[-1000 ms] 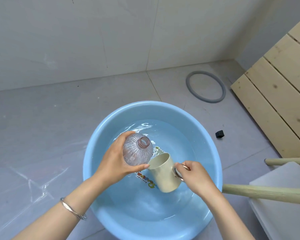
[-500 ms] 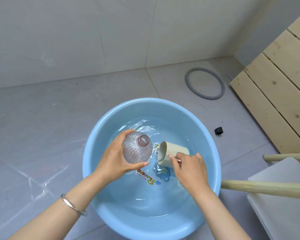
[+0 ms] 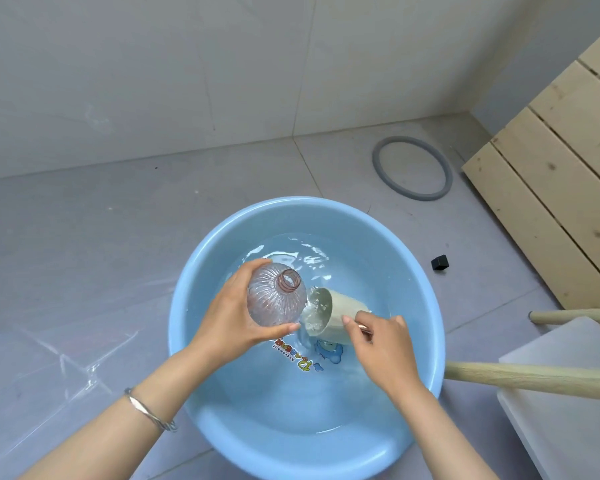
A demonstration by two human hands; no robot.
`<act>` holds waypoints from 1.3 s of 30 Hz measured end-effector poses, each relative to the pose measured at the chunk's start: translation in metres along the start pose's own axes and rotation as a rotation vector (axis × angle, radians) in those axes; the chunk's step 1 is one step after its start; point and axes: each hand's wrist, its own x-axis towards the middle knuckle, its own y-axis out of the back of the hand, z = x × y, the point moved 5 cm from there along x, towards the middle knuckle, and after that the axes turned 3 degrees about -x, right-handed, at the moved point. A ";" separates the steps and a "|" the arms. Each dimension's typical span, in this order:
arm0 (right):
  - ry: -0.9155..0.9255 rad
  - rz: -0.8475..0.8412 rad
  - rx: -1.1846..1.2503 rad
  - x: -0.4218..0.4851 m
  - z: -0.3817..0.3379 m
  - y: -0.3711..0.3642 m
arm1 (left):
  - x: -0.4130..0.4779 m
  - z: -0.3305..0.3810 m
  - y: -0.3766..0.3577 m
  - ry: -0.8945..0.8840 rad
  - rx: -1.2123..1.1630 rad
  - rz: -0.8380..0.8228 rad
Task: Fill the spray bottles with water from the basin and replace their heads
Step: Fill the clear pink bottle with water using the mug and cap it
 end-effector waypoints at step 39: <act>-0.054 0.222 0.650 -0.025 -0.054 0.118 | 0.005 0.004 -0.008 0.005 0.011 -0.003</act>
